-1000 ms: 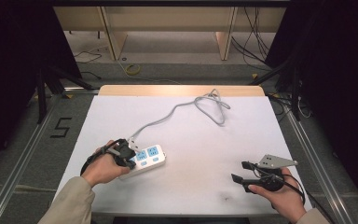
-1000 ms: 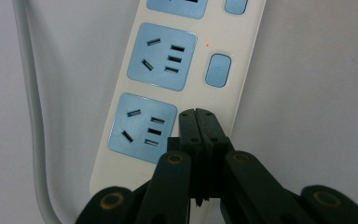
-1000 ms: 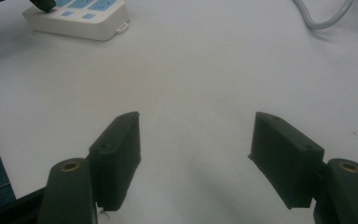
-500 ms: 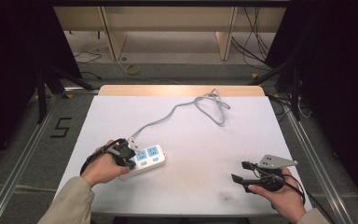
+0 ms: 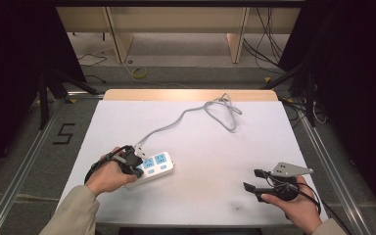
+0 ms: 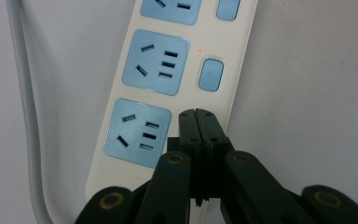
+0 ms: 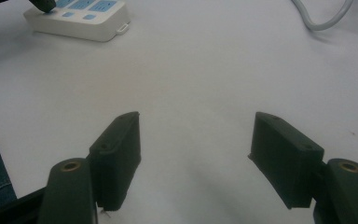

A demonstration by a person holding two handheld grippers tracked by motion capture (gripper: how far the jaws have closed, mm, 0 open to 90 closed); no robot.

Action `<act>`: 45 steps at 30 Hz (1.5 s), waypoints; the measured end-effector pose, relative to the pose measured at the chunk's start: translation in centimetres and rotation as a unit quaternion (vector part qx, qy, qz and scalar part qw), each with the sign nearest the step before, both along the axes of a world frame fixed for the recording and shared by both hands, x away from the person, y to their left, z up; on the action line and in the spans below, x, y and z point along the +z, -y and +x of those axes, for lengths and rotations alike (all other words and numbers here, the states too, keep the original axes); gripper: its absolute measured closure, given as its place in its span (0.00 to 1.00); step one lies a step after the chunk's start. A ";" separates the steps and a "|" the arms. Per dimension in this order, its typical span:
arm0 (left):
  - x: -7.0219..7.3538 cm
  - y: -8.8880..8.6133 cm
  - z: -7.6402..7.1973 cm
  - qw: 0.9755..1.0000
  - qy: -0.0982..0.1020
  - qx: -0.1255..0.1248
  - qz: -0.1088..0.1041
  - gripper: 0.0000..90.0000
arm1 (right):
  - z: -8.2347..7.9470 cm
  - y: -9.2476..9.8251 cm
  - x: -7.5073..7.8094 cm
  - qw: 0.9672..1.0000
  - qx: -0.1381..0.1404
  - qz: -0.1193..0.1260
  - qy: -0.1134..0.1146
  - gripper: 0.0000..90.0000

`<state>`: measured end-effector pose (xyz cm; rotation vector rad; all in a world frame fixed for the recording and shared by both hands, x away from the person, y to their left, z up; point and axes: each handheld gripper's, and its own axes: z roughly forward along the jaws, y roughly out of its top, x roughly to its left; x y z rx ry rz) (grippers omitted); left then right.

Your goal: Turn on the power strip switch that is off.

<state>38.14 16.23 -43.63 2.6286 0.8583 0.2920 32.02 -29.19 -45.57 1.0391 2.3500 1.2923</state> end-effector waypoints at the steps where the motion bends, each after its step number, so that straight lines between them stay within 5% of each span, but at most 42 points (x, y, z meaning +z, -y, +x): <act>1: 0.1 0.0 0.0 1.000 0.003 0.002 -0.003 1.00 | 0.0 0.0 0.0 1.000 0.000 0.000 0.000 0.37; 5: 0.4 0.0 0.0 0.999 0.025 0.010 -0.020 1.00 | 0.0 0.0 0.0 1.000 0.001 0.000 0.002 0.37; 20: 0.9 0.2 0.1 0.998 0.049 0.015 -0.041 0.99 | 0.0 0.0 0.1 1.000 0.000 0.000 0.000 0.37; 45: 1.4 1.0 0.5 0.991 0.098 0.013 -0.090 0.88 | -0.1 0.1 0.1 1.000 0.000 0.001 0.001 0.37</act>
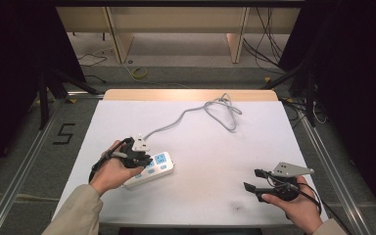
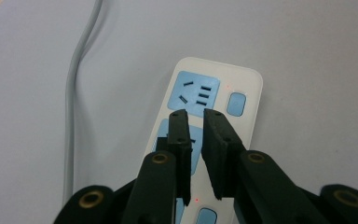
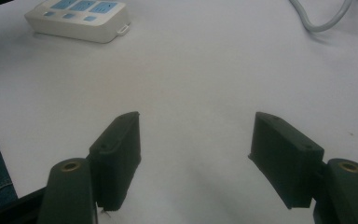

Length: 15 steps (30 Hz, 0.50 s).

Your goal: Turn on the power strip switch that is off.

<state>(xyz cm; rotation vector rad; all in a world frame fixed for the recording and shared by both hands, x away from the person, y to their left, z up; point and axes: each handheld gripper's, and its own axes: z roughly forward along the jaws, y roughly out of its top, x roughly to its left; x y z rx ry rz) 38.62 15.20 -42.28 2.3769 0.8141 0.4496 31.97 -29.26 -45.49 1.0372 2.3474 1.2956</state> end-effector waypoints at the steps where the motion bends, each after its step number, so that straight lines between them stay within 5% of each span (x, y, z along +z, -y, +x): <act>1: -0.1 0.1 0.0 1.000 0.001 0.001 -0.002 0.86 | 0.0 0.0 0.0 1.000 0.000 0.000 0.000 0.37; 15: -0.1 0.7 0.3 0.999 0.025 0.002 -0.028 0.67 | 0.0 0.0 0.0 1.000 0.001 0.000 0.000 0.37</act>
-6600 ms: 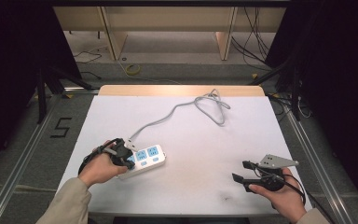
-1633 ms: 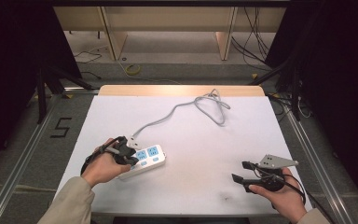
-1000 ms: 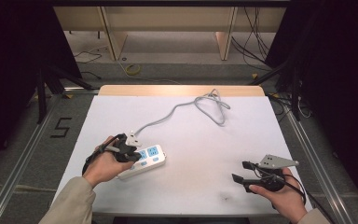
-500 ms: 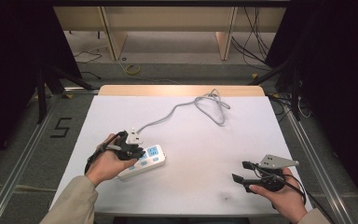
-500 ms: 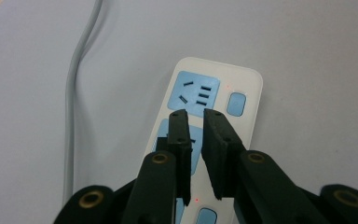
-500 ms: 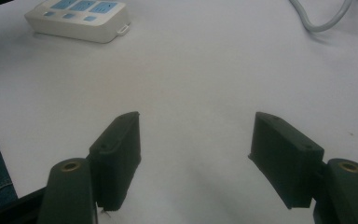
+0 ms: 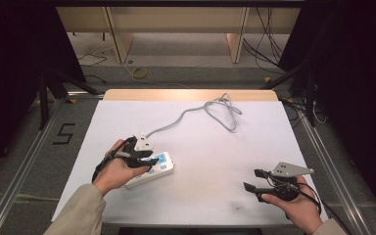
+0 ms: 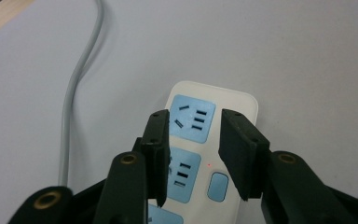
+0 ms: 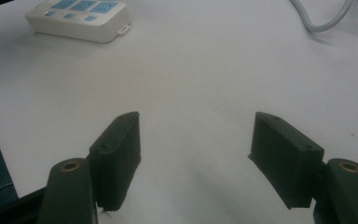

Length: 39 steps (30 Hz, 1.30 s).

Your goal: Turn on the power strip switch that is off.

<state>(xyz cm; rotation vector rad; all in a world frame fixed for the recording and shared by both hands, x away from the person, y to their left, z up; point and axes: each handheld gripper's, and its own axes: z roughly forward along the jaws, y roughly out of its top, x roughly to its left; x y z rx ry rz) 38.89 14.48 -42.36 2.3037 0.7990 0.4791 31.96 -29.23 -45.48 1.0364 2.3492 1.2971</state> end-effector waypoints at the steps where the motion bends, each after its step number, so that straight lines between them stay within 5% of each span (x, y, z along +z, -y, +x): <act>1: 0.0 0.0 0.0 1.000 0.002 0.000 -0.005 0.65 | 0.0 0.0 0.0 1.000 0.000 0.000 0.000 0.37; 10: -0.1 0.6 0.0 0.999 0.029 -0.014 -0.038 0.53 | 0.0 -0.1 0.0 1.000 0.000 0.001 0.000 0.37; 18: -0.3 1.1 -0.3 0.996 0.030 -0.032 -0.078 0.44 | 0.0 -0.1 0.0 1.000 0.002 0.002 0.001 0.37; 29: -0.7 1.2 -1.2 0.988 0.024 -0.052 -0.142 0.37 | 0.0 -0.1 0.0 1.000 0.004 0.002 0.000 0.37; 39: -1.3 0.4 -2.4 0.983 0.012 -0.049 -0.178 0.32 | -0.1 -0.2 0.0 1.000 0.004 0.003 0.001 0.35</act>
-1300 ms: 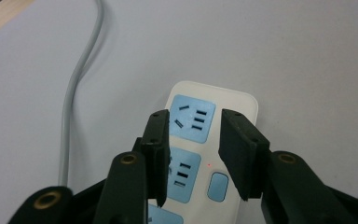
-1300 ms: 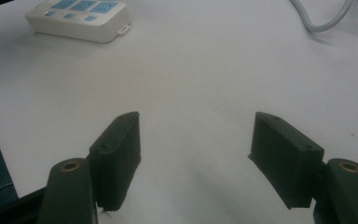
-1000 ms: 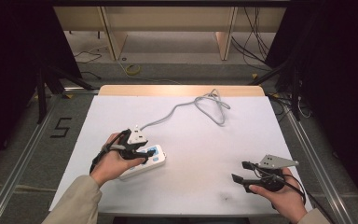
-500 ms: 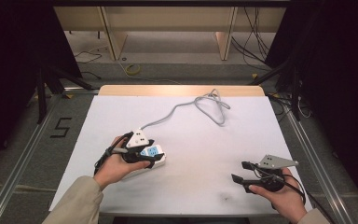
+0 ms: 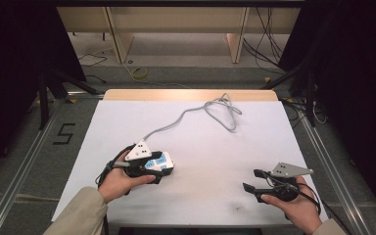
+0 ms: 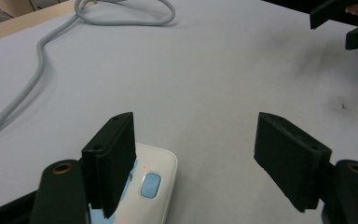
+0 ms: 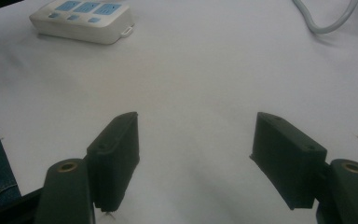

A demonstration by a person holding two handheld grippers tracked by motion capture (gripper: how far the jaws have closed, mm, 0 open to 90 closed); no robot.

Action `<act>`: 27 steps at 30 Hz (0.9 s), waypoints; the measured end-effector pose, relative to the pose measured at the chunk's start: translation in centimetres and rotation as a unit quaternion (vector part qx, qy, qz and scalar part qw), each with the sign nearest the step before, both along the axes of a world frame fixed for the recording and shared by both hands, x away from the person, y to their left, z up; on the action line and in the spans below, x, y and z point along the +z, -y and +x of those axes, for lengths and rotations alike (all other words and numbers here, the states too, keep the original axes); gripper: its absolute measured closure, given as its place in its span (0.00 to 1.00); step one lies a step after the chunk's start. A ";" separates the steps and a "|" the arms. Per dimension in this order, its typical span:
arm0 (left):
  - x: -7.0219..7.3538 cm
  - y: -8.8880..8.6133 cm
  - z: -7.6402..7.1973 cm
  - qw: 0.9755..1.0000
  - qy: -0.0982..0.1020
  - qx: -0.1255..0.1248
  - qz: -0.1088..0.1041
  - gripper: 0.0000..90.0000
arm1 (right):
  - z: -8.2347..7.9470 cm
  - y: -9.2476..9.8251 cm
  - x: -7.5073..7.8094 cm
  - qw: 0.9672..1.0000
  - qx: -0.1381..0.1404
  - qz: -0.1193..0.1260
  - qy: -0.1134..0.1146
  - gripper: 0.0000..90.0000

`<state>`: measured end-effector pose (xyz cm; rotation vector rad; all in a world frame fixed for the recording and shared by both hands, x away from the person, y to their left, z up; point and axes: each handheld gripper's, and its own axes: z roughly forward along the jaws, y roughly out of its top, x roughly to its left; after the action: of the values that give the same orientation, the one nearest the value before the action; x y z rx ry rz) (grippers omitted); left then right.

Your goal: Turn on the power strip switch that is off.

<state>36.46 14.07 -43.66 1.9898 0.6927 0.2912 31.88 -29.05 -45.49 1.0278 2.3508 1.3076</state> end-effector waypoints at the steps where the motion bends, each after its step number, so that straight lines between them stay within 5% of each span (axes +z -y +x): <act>1: -0.1 -0.1 -0.2 1.000 0.000 0.001 -0.001 0.32 | 0.0 0.0 0.0 1.000 0.000 0.000 0.000 0.35; 8: -0.4 -1.2 -1.4 1.000 0.023 0.014 0.016 0.31 | 0.0 -0.1 0.0 1.000 0.002 -0.001 -0.001 0.35; 27: -1.3 -4.8 -3.0 0.997 0.025 0.047 0.047 0.25 | 0.0 -0.3 -0.1 1.000 0.006 -0.001 -0.001 0.34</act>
<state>33.42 18.84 -44.98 2.0360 0.7538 0.4350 31.93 -28.75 -45.60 1.0176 2.3630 1.3082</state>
